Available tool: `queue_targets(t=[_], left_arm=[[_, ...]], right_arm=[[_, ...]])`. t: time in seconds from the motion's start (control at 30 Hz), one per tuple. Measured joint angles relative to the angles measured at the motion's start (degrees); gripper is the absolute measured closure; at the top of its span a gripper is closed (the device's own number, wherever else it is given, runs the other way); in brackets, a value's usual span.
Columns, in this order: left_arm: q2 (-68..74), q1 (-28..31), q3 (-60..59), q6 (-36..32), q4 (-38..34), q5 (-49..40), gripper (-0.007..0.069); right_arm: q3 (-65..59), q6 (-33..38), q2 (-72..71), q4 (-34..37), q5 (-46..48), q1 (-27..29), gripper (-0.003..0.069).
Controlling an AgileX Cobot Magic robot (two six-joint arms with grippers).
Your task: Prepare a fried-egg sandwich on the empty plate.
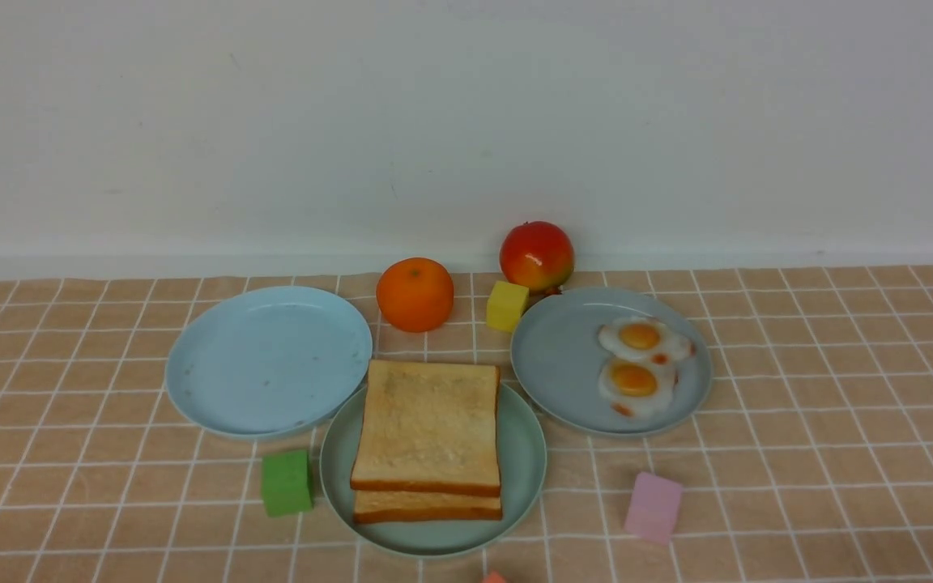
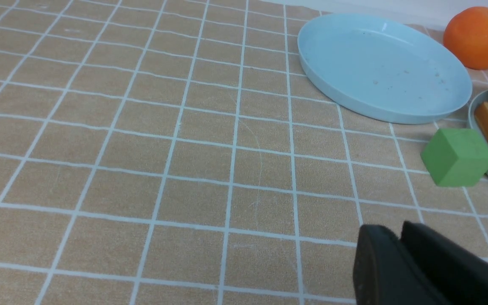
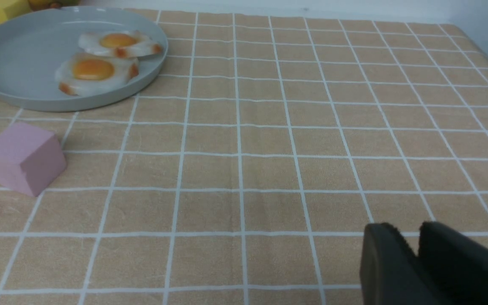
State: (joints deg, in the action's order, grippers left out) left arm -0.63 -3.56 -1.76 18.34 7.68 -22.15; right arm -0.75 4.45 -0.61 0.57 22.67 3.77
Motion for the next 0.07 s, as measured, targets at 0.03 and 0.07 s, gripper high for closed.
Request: queue_targets(t=[0.03,0.07], left_arm=[[0.0,0.0,0.0,0.0,0.0,0.0,0.0545],[0.0,0.0,0.0,0.0,0.0,0.0,0.0545]], right_arm=[[0.0,0.0,0.0,0.0,0.0,0.0,0.0514],[0.0,0.0,0.0,0.0,0.0,0.0,0.0514]])
